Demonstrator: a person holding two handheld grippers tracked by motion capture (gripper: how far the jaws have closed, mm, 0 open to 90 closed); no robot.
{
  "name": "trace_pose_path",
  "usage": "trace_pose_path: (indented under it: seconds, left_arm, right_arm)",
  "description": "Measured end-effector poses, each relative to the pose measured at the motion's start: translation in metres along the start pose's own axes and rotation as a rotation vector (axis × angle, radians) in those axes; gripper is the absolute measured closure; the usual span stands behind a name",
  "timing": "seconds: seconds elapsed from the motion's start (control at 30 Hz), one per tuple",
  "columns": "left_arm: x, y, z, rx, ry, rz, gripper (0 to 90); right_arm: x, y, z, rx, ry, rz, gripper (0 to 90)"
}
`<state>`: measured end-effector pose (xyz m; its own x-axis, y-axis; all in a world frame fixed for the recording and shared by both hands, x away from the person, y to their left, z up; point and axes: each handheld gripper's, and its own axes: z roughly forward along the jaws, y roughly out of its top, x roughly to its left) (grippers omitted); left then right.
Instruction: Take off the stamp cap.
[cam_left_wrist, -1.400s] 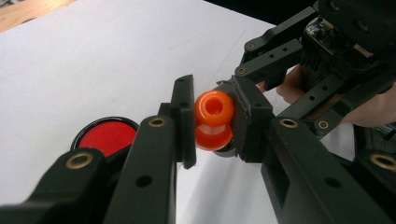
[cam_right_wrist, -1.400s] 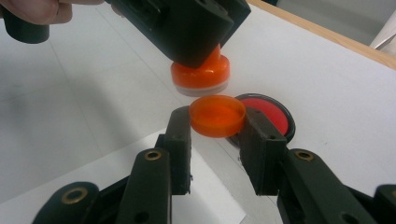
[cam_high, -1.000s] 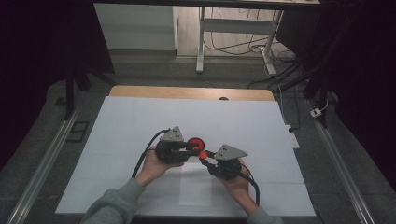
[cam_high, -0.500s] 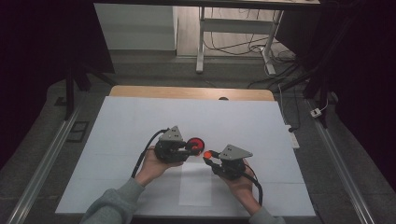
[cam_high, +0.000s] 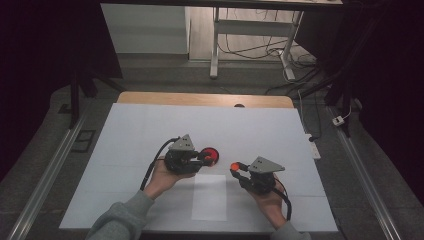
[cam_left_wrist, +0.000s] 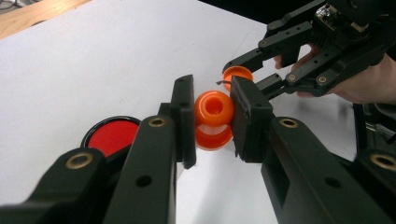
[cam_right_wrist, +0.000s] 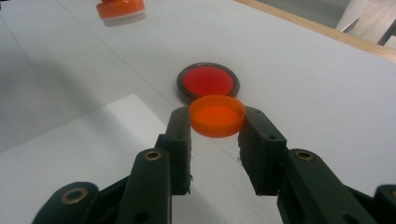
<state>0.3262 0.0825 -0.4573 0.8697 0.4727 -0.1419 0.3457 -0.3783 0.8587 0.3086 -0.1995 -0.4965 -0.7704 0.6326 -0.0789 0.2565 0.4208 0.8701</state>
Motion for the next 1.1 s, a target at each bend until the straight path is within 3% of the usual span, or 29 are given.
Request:
trace_pose_path:
  seconds: [0.53, 1.1]
  left_arm:
    - [0.001, 0.000, -0.002, -0.004, 0.006, 0.001, 71.9]
    - [0.005, -0.001, -0.007, -0.019, 0.004, -0.005, 71.9]
  right_arm:
    - [-0.012, -0.012, -0.017, 0.003, -0.038, 0.014, 64.2]
    - [-0.031, -0.034, -0.055, 0.003, -0.109, 0.067, 64.1]
